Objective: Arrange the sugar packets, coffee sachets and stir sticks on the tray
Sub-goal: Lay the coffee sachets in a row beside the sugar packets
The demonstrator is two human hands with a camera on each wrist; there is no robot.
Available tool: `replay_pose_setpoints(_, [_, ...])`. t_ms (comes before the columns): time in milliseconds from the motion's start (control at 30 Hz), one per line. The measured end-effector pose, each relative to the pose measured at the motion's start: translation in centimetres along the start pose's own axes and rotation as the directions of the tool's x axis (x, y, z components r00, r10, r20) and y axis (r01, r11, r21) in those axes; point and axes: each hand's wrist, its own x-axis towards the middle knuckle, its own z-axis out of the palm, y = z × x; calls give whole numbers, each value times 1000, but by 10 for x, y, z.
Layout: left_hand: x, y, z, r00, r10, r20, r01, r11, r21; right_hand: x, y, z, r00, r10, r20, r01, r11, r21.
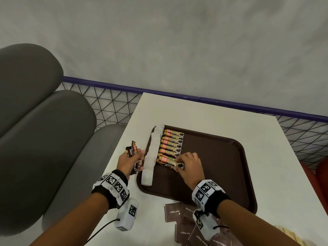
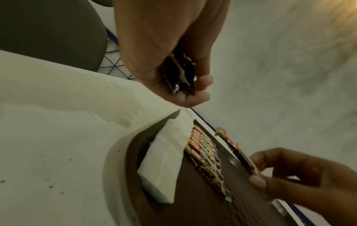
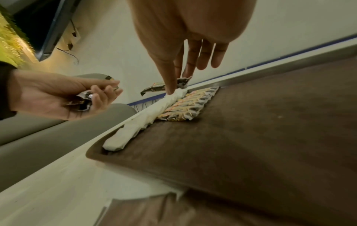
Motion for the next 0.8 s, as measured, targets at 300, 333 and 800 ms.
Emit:
replay_pose_setpoints(300, [8, -8, -15, 998, -52, -23, 51, 997, -59, -7, 7, 26, 990, 22, 141, -10, 996, -87])
replay_pose_setpoints(333, [9, -8, -16, 998, -58, -22, 56, 996, -65, -7, 7, 27, 990, 24, 142, -11, 996, -93])
replay_pose_setpoints(800, [12, -9, -26, 999, -40, -6, 39, 994, -104, -2, 6, 39, 989, -4, 148, 23, 991, -130])
